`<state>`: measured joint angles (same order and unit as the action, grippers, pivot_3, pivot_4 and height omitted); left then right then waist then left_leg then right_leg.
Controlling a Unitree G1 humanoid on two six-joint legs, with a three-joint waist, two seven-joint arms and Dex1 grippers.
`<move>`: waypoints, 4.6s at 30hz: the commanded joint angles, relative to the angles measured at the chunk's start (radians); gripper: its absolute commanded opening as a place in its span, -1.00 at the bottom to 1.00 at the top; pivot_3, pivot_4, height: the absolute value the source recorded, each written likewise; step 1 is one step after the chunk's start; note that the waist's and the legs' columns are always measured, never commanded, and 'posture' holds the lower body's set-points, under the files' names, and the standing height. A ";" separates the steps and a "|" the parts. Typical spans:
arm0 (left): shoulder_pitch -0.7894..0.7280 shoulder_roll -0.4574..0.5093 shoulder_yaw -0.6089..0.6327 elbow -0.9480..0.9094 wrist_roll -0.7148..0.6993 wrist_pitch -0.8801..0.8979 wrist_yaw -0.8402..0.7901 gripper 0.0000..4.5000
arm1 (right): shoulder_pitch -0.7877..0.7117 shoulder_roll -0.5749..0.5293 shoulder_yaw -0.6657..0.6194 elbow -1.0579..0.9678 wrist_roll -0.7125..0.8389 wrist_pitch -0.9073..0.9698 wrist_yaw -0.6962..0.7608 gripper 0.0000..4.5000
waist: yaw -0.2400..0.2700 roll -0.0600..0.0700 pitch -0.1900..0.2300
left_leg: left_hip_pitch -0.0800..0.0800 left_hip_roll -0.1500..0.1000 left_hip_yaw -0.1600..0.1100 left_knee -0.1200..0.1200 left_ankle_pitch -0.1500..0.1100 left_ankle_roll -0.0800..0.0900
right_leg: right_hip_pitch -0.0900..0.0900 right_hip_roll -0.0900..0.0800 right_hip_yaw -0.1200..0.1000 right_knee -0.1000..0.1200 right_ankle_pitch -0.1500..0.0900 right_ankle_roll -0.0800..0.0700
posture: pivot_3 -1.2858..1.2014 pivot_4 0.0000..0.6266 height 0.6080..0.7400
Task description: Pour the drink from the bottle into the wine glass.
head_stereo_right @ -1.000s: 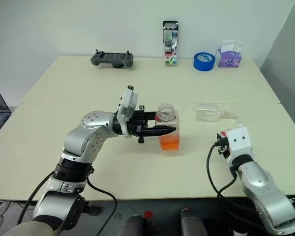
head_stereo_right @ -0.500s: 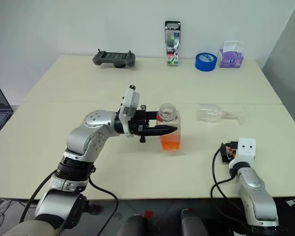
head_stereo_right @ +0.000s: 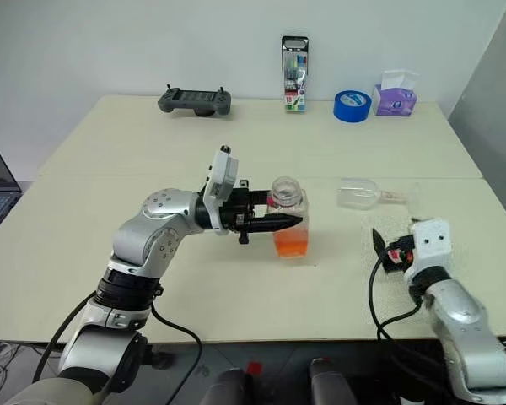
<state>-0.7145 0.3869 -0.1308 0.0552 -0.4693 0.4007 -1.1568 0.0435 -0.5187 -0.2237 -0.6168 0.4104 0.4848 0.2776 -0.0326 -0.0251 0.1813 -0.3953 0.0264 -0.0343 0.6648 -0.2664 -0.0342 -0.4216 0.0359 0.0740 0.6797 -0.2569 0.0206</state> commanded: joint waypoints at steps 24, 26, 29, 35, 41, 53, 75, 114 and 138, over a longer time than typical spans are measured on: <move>-0.126 -0.039 0.312 0.381 0.339 -0.304 0.939 -0.17 | -0.609 -0.163 0.116 -0.050 0.623 0.304 0.150 0.99 | 0.006 0.000 0.000 | -0.004 0.000 -0.006 0.002 0.000 0.000 | 0.000 -0.006 -0.005 0.000 0.004 -0.006 | 0.03 -0.52 1.00; -0.112 -0.043 0.331 0.408 0.330 -0.315 0.953 -0.17 | -0.609 -0.159 0.120 -0.050 0.622 0.305 0.153 0.99 | 0.006 0.000 0.000 | -0.004 0.001 -0.006 0.002 0.000 0.000 | 0.000 -0.006 -0.005 0.000 0.004 -0.006 | 0.03 -0.52 1.00; -0.094 -0.047 0.347 0.429 0.325 -0.331 0.956 -0.17 | -0.607 -0.154 0.127 -0.051 0.615 0.306 0.154 0.99 | 0.006 0.000 0.000 | -0.004 0.000 -0.006 0.001 0.000 0.000 | 0.000 -0.006 -0.005 0.000 0.004 -0.006 | 0.03 -0.52 1.00; -0.070 -0.041 0.377 0.486 0.300 -0.363 0.928 -0.17 | -0.613 -0.139 0.131 -0.051 0.611 0.316 0.136 0.99 | 0.005 0.000 0.000 | -0.004 0.000 -0.006 0.001 0.000 0.000 | 0.000 -0.006 -0.006 0.000 0.004 -0.006 | 0.03 -0.52 1.00; -0.068 -0.020 0.372 0.543 0.316 -0.399 0.914 -0.17 | -0.610 -0.136 0.131 -0.047 0.608 0.318 0.129 0.99 | 0.005 0.000 0.000 | -0.004 0.001 -0.006 0.001 0.000 0.000 | 0.000 -0.006 -0.006 0.000 0.004 -0.006 | 0.03 -0.52 1.00; -0.071 -0.004 0.375 0.598 0.308 -0.398 0.895 0.98 | -0.601 -0.130 0.132 -0.046 0.587 0.321 0.120 1.00 | 0.005 0.000 0.000 | -0.003 0.000 -0.006 0.002 0.000 0.000 | 0.000 -0.006 -0.006 0.001 0.004 -0.006 | 0.03 -0.52 1.00; 0.385 0.080 0.199 -0.016 0.338 -0.046 0.731 0.99 | -0.388 -0.192 0.098 -0.158 0.500 0.326 0.033 1.00 | 0.003 -0.001 0.000 | -0.003 0.002 -0.006 0.001 0.000 0.000 | 0.000 -0.010 -0.005 0.001 0.004 -0.006 | 0.03 -0.52 1.00; 0.265 0.157 0.072 -0.261 0.008 0.103 0.233 0.99 | -0.926 -0.192 0.701 1.518 -1.038 -0.623 -0.052 1.00 | -0.005 0.000 0.000 | 0.002 0.000 0.005 -0.001 0.002 -0.002 | 0.000 -0.004 0.003 0.001 0.004 -0.007 | 0.03 -0.52 1.00; 0.514 0.226 0.158 -0.438 -0.057 0.131 0.246 1.00 | -1.053 0.078 0.499 1.594 -0.827 -0.777 -0.106 -0.94 | -0.054 -0.001 0.000 | 0.005 0.002 0.008 -0.003 0.001 -0.002 | 0.000 -0.004 0.010 0.002 0.005 -0.009 | 0.03 -0.52 1.00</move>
<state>-0.2124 0.6037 -0.0045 -0.3179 -0.4958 0.5254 -0.9161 -0.9491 -0.4775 0.3407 1.0050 -0.5165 -0.2416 0.1734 -0.0862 -0.0257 0.1812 -0.3891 0.0292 -0.0268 0.6611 -0.2649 -0.0361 -0.4220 0.0328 0.0858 0.6819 -0.2515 0.0116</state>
